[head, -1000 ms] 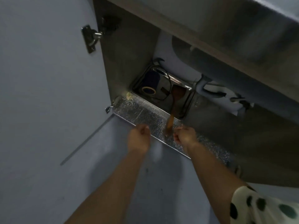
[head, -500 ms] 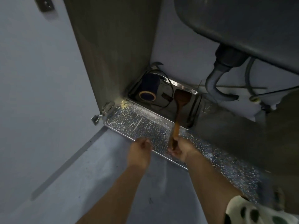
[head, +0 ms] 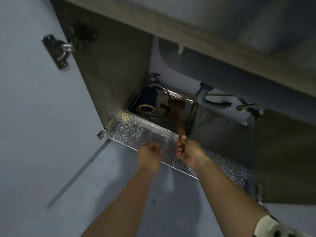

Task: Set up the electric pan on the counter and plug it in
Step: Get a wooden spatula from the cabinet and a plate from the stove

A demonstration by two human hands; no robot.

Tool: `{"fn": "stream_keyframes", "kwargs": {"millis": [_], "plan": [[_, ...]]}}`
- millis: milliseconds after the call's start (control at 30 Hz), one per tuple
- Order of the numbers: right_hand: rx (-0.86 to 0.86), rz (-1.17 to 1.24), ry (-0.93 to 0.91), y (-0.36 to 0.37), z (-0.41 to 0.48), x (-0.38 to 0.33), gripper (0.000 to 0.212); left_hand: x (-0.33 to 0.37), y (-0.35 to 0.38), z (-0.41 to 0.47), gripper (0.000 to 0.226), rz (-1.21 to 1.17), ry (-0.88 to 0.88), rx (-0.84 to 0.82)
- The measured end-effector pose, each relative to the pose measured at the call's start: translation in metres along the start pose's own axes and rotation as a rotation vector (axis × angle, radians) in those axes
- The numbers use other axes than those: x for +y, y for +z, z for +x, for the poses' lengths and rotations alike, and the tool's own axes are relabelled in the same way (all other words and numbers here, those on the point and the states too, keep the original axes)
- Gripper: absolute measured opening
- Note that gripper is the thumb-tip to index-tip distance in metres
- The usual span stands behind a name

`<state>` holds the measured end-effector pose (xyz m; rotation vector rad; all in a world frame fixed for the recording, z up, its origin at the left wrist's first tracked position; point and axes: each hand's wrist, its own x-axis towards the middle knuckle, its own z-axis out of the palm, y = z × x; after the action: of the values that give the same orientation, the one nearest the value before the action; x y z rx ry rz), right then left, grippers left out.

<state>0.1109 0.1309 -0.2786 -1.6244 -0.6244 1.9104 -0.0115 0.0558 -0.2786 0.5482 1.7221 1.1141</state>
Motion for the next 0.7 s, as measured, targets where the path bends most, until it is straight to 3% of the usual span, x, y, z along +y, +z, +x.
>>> {"fn": "stream_keyframes", "kwargs": {"millis": [233,333,533,700], "plan": [[-0.007,-0.087,0.054,0.015,-0.12,-0.029,0.034,0.069,-0.002,-0.063,0.019,0.071,-0.056,-0.028],[-0.009,-0.128,0.063,0.011,-0.172,-0.037,0.032,0.096,-0.008,-0.087,0.026,0.047,-0.096,-0.041],[-0.037,-0.064,0.073,-0.006,-0.266,-0.047,0.027,0.135,-0.02,-0.14,0.017,0.043,-0.165,-0.063],[-0.048,-0.054,0.08,-0.018,-0.339,-0.044,0.026,0.15,-0.017,-0.188,0.038,0.017,-0.22,-0.121]]}}
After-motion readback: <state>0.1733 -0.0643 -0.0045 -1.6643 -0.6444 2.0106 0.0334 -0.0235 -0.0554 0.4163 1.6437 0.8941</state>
